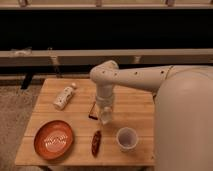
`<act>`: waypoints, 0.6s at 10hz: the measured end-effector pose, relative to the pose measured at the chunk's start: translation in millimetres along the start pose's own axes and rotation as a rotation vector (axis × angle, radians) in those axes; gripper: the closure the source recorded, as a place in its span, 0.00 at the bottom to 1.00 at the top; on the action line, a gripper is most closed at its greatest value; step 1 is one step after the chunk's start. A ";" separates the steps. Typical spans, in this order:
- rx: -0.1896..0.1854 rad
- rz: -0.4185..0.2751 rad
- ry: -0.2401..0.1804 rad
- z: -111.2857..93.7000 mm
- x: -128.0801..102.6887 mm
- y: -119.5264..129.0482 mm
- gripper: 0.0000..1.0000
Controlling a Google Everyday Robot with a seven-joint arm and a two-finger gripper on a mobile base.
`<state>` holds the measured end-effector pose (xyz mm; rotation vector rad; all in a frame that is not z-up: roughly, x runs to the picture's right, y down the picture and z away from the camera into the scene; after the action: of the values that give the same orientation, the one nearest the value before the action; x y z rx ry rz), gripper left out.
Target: Place the white sponge in the ceramic bowl
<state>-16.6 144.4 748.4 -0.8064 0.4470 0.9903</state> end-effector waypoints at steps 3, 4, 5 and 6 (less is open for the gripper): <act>-0.037 -0.186 0.002 0.1 14.2 75.9 1.00; -0.047 -0.228 0.005 1.5 15.5 90.7 1.00; -0.067 -0.302 0.009 6.4 11.1 117.0 1.00; -0.078 -0.347 0.015 11.7 7.7 134.0 1.00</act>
<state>-129.5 198.1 698.1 -0.9266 0.2700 0.6821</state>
